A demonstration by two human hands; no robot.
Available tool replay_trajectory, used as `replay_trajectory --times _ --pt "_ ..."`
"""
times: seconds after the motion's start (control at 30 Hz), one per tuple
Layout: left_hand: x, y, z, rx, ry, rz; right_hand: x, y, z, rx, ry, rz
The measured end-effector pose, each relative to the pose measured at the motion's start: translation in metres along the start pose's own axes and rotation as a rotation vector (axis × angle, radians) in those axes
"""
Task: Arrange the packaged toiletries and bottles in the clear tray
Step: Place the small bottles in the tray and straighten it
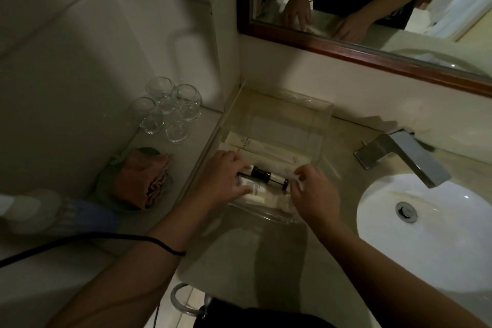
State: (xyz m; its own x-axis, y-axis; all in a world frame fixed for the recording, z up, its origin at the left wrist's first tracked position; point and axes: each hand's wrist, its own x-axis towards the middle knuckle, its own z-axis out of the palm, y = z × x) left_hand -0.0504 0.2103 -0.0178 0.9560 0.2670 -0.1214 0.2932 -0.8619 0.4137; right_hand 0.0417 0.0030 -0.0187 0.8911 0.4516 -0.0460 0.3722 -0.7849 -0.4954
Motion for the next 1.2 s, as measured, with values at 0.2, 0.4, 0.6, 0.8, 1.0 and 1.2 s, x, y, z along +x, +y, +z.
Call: replay_trajectory --times 0.2,0.4,0.6,0.8,1.0,1.2 --pt "-0.014 -0.002 0.01 -0.003 -0.024 -0.127 -0.015 0.018 -0.003 0.054 -0.062 0.1" --pt "-0.006 -0.002 0.01 0.07 -0.001 -0.194 -0.028 0.017 0.001 0.102 -0.135 0.156" --pt "-0.003 -0.004 0.01 0.079 0.051 -0.229 -0.033 0.016 0.003 0.055 -0.138 0.111" --pt "-0.002 -0.006 0.012 0.086 0.084 -0.243 -0.034 0.004 0.016 -0.206 -0.161 -0.102" --pt "0.003 -0.005 0.014 0.087 0.126 -0.275 -0.034 -0.001 0.027 -0.263 -0.184 -0.186" --pt "0.008 -0.002 0.017 0.075 0.155 -0.292 -0.034 -0.006 0.026 -0.238 -0.16 -0.246"
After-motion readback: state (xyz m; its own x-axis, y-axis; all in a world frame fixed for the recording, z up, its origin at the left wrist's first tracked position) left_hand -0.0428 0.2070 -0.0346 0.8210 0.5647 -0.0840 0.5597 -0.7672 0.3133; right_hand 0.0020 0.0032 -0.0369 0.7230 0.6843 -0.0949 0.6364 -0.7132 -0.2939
